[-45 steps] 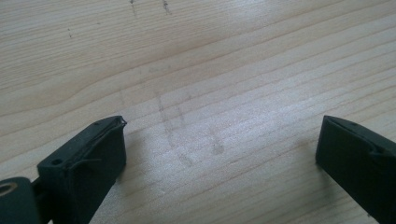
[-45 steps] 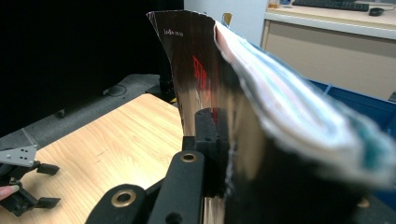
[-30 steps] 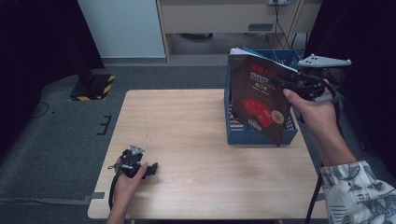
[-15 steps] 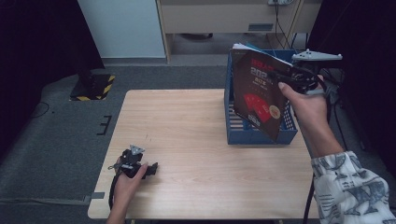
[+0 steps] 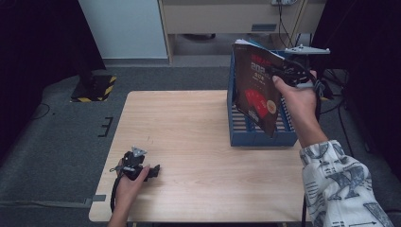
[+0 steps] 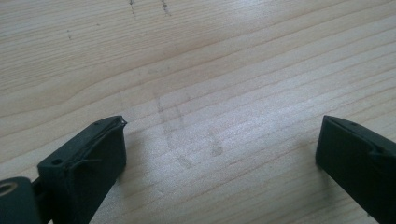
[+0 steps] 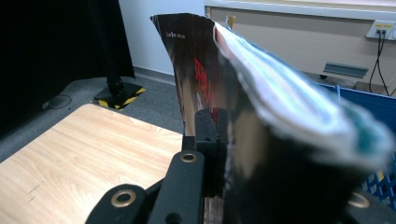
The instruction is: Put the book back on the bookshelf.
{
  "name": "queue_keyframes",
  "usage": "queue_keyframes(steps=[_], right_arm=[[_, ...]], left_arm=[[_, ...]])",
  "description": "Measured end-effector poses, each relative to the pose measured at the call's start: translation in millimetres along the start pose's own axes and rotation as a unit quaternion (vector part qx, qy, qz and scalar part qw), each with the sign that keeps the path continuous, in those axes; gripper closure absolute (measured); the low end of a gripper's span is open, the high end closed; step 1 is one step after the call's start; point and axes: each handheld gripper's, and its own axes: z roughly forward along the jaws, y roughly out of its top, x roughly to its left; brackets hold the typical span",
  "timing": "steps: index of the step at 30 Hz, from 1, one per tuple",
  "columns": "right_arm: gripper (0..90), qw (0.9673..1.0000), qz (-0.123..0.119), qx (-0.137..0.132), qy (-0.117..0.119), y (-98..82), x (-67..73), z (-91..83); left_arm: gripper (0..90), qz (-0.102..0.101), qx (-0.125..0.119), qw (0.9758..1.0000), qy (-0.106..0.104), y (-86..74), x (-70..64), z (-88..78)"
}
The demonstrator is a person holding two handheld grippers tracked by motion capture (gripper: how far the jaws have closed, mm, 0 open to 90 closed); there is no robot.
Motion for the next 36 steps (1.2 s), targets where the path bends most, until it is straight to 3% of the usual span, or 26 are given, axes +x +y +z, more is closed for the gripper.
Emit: queue_keyframes(steps=[22, 36], right_arm=[[87.1, 0.9992, 0.021, 0.007, -0.034, 2.5, -2.7, 32.2], [87.0, 0.9986, 0.024, 0.005, -0.048, 0.4, 5.5, 48.9]], left_arm=[[1.3, -0.002, -0.003, 1.0, 0.0, -0.5, -0.5, -0.1], [1.5, -0.001, -0.003, 1.0, -0.001, 0.0, -0.9, 0.1]])
